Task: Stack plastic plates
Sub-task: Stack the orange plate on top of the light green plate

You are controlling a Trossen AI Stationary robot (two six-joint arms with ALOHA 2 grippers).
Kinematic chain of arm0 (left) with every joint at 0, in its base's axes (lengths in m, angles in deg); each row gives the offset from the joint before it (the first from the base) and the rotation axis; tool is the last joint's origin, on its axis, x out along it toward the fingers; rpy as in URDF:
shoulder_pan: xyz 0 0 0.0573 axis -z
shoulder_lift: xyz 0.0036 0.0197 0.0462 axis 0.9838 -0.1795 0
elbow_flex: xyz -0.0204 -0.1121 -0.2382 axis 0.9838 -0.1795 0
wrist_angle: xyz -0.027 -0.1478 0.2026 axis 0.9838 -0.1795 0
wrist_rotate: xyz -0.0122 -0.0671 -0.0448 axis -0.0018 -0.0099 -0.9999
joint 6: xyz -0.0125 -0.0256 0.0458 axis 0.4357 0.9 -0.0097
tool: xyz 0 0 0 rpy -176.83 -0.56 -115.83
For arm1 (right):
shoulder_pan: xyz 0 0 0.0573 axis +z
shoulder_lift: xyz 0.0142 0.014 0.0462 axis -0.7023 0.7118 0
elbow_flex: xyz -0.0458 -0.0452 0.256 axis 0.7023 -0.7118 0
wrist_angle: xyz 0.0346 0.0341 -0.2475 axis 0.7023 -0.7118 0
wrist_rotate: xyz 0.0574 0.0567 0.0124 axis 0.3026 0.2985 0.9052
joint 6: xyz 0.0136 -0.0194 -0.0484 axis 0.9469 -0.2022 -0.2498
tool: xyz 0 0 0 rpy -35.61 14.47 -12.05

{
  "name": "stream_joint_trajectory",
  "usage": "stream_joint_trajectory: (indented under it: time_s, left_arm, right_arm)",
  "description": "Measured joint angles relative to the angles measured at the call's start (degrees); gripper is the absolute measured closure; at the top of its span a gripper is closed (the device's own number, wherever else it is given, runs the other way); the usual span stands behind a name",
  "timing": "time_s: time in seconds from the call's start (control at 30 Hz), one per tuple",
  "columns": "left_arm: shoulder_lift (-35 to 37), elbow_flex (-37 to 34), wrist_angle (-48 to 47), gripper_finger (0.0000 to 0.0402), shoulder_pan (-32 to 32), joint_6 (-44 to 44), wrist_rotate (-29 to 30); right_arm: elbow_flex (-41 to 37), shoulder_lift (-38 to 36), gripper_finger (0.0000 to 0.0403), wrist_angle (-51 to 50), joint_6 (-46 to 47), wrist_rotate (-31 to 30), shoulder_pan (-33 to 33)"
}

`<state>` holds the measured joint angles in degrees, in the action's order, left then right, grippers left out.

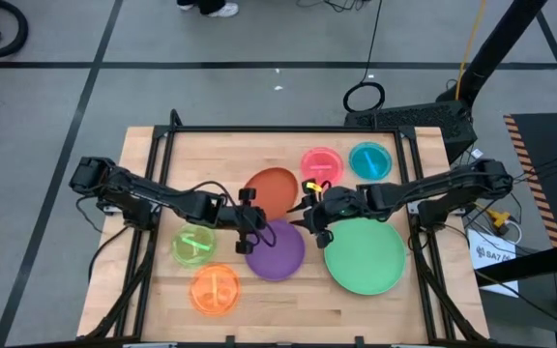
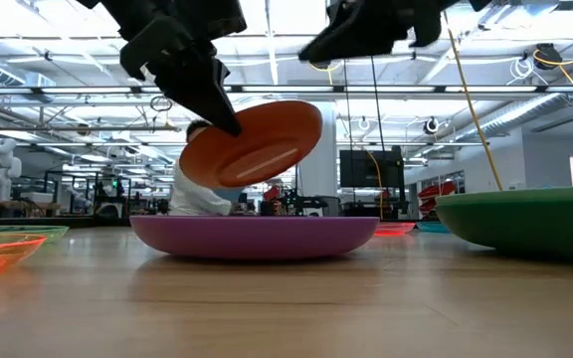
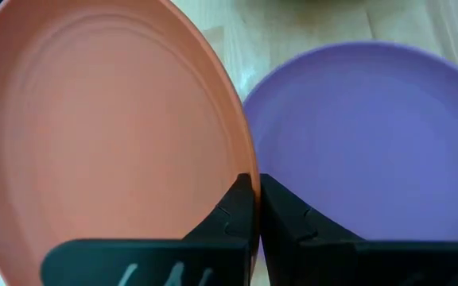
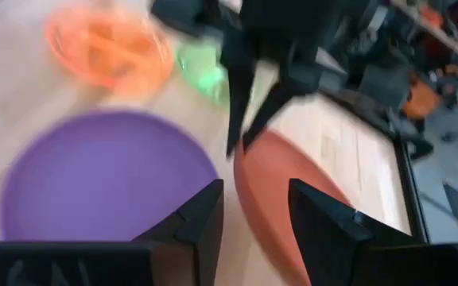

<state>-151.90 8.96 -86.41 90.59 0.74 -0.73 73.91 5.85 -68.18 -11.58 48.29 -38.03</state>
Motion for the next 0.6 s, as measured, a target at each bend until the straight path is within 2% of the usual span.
stream_joint_trajectory:
  time_s: [0.13,0.27,0.6]
  left_arm:
    - [0.00,0.00,0.50,0.0392,0.75,0.23,0.02]
    - [0.00,0.00,0.46,0.0392,0.82,0.25,-0.30]
    - [-0.01,-0.09,1.00,0.0392,0.82,0.25,-0.62]
  right_arm:
    - [0.00,2.29,0.0268,-2.32,-0.56,-5.36,-0.04]
    - [0.00,4.02,0.0268,-2.13,-1.96,-7.93,-0.04]
    - [0.30,6.03,0.0268,-0.90,-7.04,-8.22,-0.16]
